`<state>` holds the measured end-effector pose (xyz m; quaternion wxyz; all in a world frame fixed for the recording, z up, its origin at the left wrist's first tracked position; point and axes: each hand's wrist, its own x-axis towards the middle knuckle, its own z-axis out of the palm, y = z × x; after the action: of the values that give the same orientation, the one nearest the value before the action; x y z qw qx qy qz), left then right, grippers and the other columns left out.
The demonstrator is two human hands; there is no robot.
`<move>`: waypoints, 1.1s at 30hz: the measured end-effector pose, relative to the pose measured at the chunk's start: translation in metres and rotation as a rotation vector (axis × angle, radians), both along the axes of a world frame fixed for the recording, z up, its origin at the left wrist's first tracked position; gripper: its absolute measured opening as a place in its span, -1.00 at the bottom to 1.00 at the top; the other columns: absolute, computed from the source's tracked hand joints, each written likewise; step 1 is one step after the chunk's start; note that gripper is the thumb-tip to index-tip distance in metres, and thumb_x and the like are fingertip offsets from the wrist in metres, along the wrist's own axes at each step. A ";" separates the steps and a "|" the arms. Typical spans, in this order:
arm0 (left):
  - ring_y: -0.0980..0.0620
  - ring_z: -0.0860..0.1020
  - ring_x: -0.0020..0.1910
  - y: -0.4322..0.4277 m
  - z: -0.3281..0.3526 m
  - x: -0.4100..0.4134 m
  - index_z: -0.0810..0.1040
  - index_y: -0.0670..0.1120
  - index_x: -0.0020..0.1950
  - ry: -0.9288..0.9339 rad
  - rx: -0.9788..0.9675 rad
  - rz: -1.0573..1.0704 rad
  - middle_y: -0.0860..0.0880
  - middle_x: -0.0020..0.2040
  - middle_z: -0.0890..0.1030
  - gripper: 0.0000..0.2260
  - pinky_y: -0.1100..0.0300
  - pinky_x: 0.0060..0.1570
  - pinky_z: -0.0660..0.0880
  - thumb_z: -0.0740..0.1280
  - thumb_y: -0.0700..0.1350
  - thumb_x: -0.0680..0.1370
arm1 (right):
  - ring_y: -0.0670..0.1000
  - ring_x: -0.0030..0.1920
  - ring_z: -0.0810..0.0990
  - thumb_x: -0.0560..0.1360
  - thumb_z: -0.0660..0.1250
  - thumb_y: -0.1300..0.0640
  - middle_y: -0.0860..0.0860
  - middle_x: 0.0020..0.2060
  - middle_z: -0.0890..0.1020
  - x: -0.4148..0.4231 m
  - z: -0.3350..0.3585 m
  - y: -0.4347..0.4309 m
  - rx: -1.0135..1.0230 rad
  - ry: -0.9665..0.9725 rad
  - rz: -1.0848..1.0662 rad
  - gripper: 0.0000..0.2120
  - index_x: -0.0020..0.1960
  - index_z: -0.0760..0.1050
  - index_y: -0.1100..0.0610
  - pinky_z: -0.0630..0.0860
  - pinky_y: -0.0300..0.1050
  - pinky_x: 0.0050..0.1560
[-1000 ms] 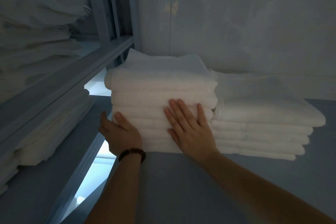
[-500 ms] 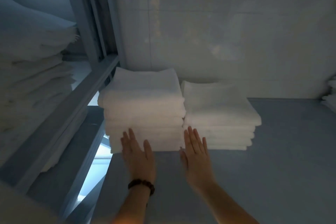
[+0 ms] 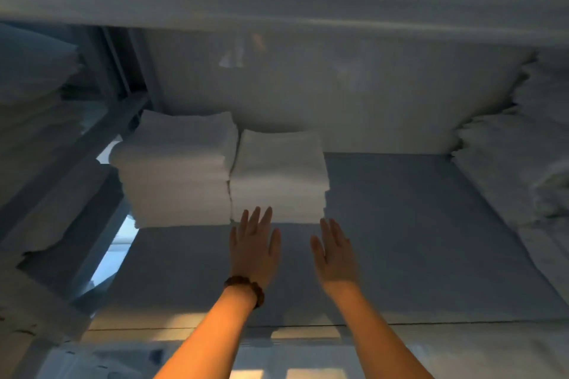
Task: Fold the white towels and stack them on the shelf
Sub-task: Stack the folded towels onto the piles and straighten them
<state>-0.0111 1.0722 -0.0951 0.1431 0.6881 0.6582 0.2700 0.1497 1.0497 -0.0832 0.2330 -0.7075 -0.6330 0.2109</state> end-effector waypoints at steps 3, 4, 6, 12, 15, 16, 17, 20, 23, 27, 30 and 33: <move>0.05 -0.08 0.53 -0.005 -0.006 0.040 0.09 0.09 0.52 -0.005 -0.018 0.063 0.04 0.54 0.08 -0.55 0.00 0.47 -0.13 -0.01 0.10 0.63 | -0.02 0.53 -0.06 0.64 0.01 -0.03 0.01 0.54 -0.02 0.037 -0.002 0.004 0.002 0.021 0.038 -0.49 0.53 -0.03 0.04 -0.13 -0.09 0.51; 0.05 -0.08 0.53 -0.007 -0.008 0.052 0.08 0.10 0.52 -0.014 -0.028 0.078 0.04 0.54 0.07 -0.55 0.01 0.47 -0.14 -0.01 0.10 0.63 | -0.02 0.53 -0.05 0.64 0.02 -0.03 0.01 0.54 -0.02 0.048 -0.002 0.006 0.003 0.023 0.057 -0.49 0.53 -0.03 0.04 -0.11 -0.09 0.51; 0.06 -0.09 0.53 -0.011 -0.010 0.071 0.06 0.10 0.53 -0.028 -0.040 0.105 0.05 0.55 0.05 -0.54 0.02 0.48 -0.14 -0.01 0.11 0.63 | -0.01 0.53 -0.05 0.63 0.02 -0.03 0.02 0.54 -0.01 0.065 -0.004 0.010 0.006 0.015 0.101 -0.49 0.53 -0.02 0.04 -0.08 -0.07 0.51; 0.05 -0.10 0.53 -0.011 -0.006 0.086 0.06 0.09 0.53 0.014 -0.020 0.170 0.03 0.55 0.06 -0.54 0.02 0.48 -0.08 0.02 0.07 0.63 | -0.01 0.53 -0.04 0.63 0.02 -0.05 0.00 0.54 -0.02 0.077 -0.008 0.020 0.012 0.067 0.217 -0.49 0.53 0.01 0.03 -0.03 -0.09 0.51; 0.04 -0.13 0.53 -0.001 -0.006 0.085 0.05 0.09 0.53 0.031 0.013 0.183 0.02 0.55 0.03 -0.55 -0.01 0.49 -0.08 -0.01 0.06 0.63 | -0.04 0.53 -0.01 0.63 0.04 -0.03 -0.03 0.53 0.04 0.076 -0.013 0.031 0.020 0.212 0.206 -0.51 0.52 0.07 0.03 -0.03 -0.15 0.50; 0.04 -0.15 0.52 0.005 -0.008 0.082 0.03 0.09 0.53 0.050 0.027 0.193 0.02 0.55 0.01 -0.54 -0.02 0.49 -0.10 -0.02 0.06 0.63 | -0.04 0.52 0.01 0.63 0.05 -0.01 -0.02 0.53 0.07 0.076 -0.013 0.040 0.013 0.285 0.176 -0.52 0.51 0.09 0.05 -0.03 -0.17 0.48; 0.03 -0.18 0.52 0.014 -0.010 0.078 0.01 0.09 0.53 0.072 0.051 0.204 0.02 0.56 -0.01 -0.54 -0.02 0.49 -0.12 -0.02 0.06 0.63 | -0.04 0.52 0.04 0.63 0.07 0.02 -0.01 0.52 0.10 0.077 -0.015 0.052 0.000 0.375 0.130 -0.53 0.51 0.11 0.07 -0.02 -0.17 0.47; -0.04 -0.19 0.52 0.050 -0.015 0.068 -0.02 0.07 0.54 0.181 0.158 0.209 -0.01 0.55 -0.04 -0.52 -0.08 0.47 -0.18 -0.03 0.08 0.63 | 0.02 0.49 0.16 0.63 0.08 0.04 0.03 0.50 0.17 0.090 -0.020 0.098 -0.077 0.667 -0.030 -0.52 0.50 0.12 0.14 0.10 -0.07 0.48; -0.16 -0.04 0.52 0.094 -0.021 0.063 0.03 0.03 0.54 0.347 0.255 0.169 -0.09 0.54 0.03 -0.49 -0.25 0.43 -0.08 -0.06 0.10 0.59 | 0.10 0.39 0.35 0.57 0.11 -0.16 0.08 0.37 0.40 0.102 -0.027 0.155 -0.121 0.850 -0.189 -0.43 0.43 0.28 0.19 0.31 -0.11 0.27; -0.20 -0.11 0.51 0.147 -0.040 0.053 -0.13 0.04 0.55 0.516 0.318 0.150 -0.12 0.55 -0.02 -0.48 -0.33 0.40 -0.11 -0.15 0.14 0.61 | 0.24 0.13 0.54 0.63 0.00 -0.08 0.18 0.19 0.53 0.070 -0.044 0.224 -0.251 1.210 -0.149 -0.48 0.32 0.41 0.29 0.49 -0.04 0.03; -0.23 -0.04 0.51 0.168 -0.052 0.042 -0.07 0.01 0.55 0.562 0.344 0.135 -0.15 0.54 0.08 -0.47 -0.35 0.39 -0.07 -0.20 0.17 0.61 | 0.02 -0.34 0.68 0.64 0.05 -0.02 0.09 -0.30 0.69 0.045 -0.064 0.247 -0.223 1.320 -0.025 -0.47 -0.25 0.69 0.13 0.59 -0.20 -0.40; -0.22 0.07 0.50 0.174 -0.057 0.034 0.11 0.01 0.52 0.581 0.359 0.078 -0.15 0.49 0.24 -0.48 -0.34 0.39 -0.02 -0.17 0.18 0.61 | -0.01 -0.31 0.69 0.62 0.10 -0.07 0.04 -0.29 0.71 0.047 -0.068 0.261 -0.189 1.316 0.004 -0.49 -0.29 0.70 0.06 0.58 -0.22 -0.37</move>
<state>0.0225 1.2466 -0.1524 -0.1841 0.7249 0.6391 0.1794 0.1970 1.3108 -0.1515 0.5076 -0.4474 -0.3387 0.6539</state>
